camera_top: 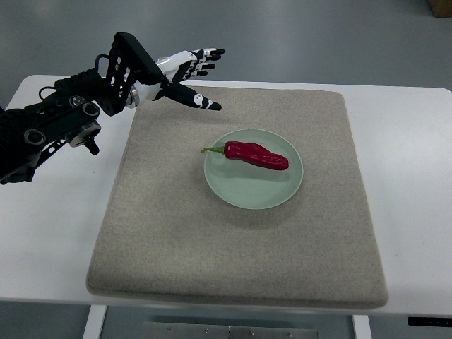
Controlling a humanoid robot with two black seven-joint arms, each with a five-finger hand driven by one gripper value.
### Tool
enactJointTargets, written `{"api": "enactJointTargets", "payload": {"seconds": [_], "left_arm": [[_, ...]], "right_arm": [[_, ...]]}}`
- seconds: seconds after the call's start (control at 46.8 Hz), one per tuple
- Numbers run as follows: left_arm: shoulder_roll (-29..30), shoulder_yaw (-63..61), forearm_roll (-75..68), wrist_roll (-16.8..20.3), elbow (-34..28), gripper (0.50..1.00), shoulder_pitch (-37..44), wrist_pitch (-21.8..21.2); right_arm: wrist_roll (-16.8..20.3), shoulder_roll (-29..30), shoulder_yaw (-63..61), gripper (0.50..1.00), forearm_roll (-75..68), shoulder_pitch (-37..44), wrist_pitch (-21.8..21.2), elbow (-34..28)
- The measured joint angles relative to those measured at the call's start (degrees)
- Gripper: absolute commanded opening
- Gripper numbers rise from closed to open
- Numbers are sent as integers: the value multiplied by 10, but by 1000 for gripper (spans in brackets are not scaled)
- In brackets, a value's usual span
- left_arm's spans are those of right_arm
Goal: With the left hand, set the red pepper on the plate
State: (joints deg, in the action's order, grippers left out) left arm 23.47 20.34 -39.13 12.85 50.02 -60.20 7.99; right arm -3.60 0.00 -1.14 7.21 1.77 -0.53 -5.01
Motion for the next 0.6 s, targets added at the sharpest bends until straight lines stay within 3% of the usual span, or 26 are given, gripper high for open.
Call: {"api": "enactJointTargets", "payload": {"seconds": [0.149,0.32,0.512,0.598], "left_arm": [[5,15,100,-3,-40,996,6,7],[22,17,245,-6,-46,996,26,33],[40,40,398,-9,-47,996,56,101],[54,66,451,-28,-48,996,77,137]], "right_arm": [[0,0,0,928,0,0,0,0],[0,0,0,928,0,0,0,0],[0,0,0,928,0,0,0,0],[0,0,0,928,0,0,0,0]]}}
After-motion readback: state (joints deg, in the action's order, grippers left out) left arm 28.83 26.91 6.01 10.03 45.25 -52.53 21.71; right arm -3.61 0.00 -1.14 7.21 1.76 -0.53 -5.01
